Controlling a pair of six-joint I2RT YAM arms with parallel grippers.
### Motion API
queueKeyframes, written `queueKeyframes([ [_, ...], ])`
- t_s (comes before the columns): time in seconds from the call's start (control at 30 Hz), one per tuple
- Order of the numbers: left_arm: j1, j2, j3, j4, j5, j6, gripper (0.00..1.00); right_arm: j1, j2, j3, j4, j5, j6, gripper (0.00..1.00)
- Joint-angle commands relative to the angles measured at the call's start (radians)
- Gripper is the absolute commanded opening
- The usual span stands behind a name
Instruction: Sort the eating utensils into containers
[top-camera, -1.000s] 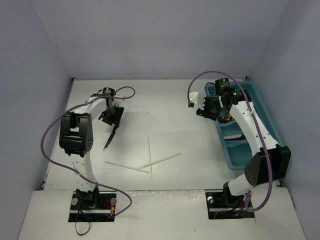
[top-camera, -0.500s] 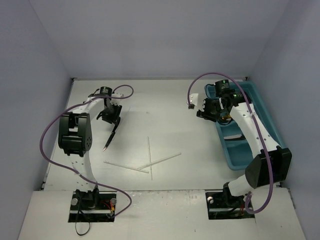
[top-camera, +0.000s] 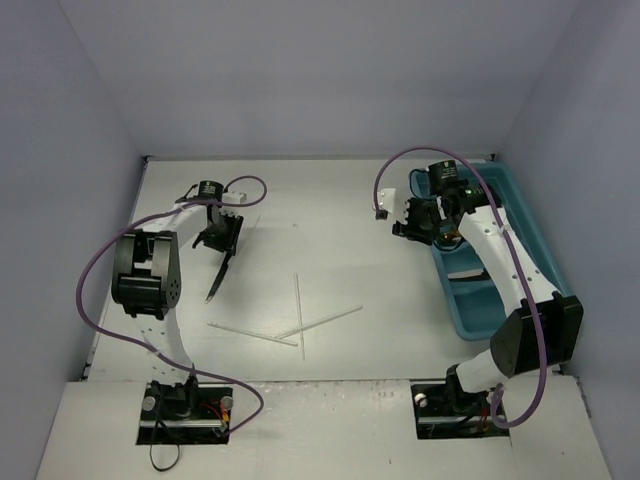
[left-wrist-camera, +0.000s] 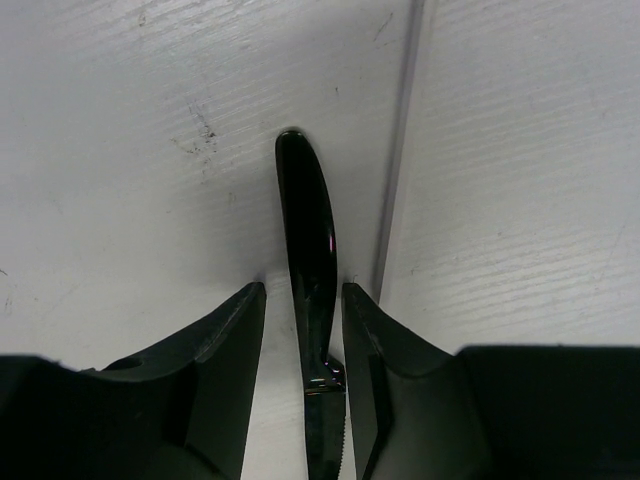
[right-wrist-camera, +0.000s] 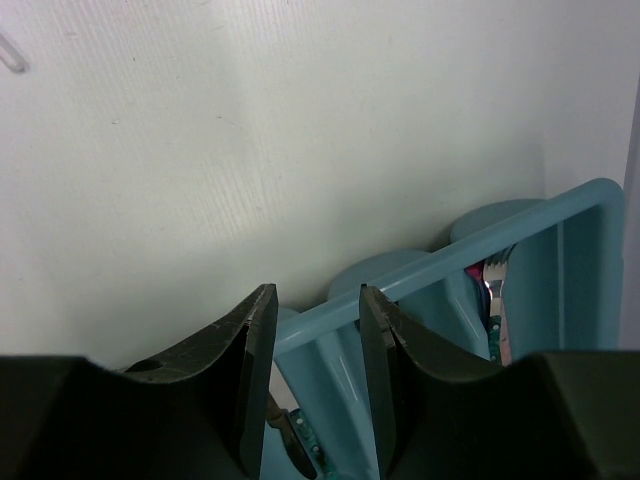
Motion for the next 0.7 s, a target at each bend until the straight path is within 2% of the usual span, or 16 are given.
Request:
queueKeyframes([
  [0.0,0.005,-0.007,-0.043,-0.025,-0.061,-0.006,0.32,0.006,-0.034,0.000,-0.005,0.007,-0.003,0.36],
  [0.1,0.005,0.011,-0.038,-0.025,-0.074,-0.006,0.25,0.013,-0.032,0.005,-0.005,0.004,-0.004,0.36],
  [0.23,0.004,0.026,-0.029,-0.028,-0.081,-0.014,0.09,0.036,-0.039,0.004,-0.004,0.009,-0.017,0.34],
  [0.33,0.002,0.020,-0.031,-0.027,-0.069,-0.024,0.01,0.057,-0.044,0.004,-0.003,0.011,-0.037,0.33],
  [0.53,0.002,-0.050,-0.010,-0.058,-0.003,-0.061,0.00,0.120,-0.058,0.020,0.001,-0.018,-0.077,0.28],
  [0.67,0.001,-0.131,0.068,-0.138,0.057,-0.082,0.00,0.184,-0.056,0.038,0.005,-0.021,-0.099,0.24],
])
